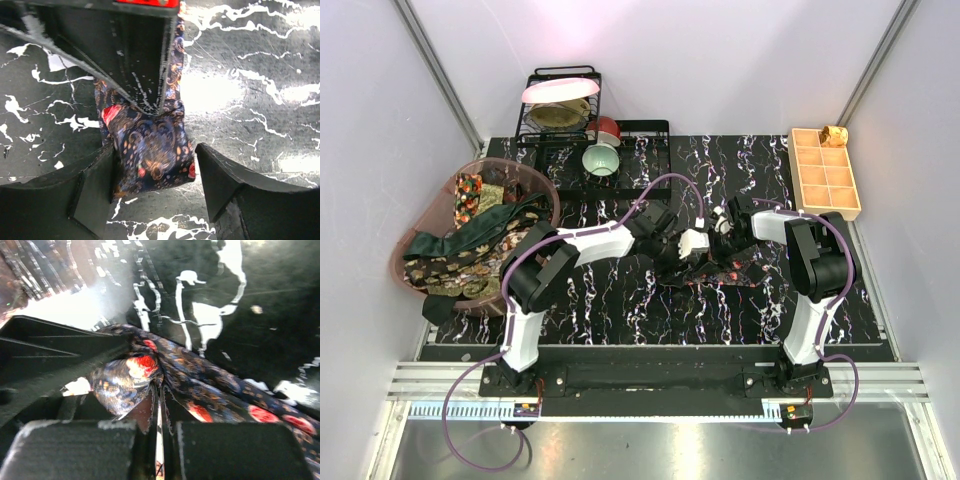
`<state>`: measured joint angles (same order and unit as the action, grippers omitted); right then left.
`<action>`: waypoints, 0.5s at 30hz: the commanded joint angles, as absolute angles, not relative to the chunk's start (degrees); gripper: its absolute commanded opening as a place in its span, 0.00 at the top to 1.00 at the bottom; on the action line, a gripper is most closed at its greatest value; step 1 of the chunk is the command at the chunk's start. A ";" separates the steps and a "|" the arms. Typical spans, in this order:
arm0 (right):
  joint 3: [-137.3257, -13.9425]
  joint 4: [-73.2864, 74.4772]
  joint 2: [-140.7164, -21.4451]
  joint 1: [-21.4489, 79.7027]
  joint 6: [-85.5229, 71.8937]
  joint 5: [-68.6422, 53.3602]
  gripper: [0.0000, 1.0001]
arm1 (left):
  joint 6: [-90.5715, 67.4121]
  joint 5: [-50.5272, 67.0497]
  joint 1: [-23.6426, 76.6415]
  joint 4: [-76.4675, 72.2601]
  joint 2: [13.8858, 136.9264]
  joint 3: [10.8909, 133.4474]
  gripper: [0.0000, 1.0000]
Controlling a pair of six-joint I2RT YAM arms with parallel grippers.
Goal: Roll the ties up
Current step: Roll the tie at the center of the board.
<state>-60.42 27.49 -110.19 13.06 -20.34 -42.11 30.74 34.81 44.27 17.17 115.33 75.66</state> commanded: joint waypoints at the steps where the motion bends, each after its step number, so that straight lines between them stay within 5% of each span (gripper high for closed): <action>1: -60.12 28.56 -111.18 12.83 -17.05 -30.32 1.00 | 26.72 35.77 43.86 13.54 114.96 74.71 0.31; 15: -60.12 28.56 -111.88 12.92 -17.05 -31.46 1.00 | 26.45 33.75 45.35 9.85 116.37 74.62 0.34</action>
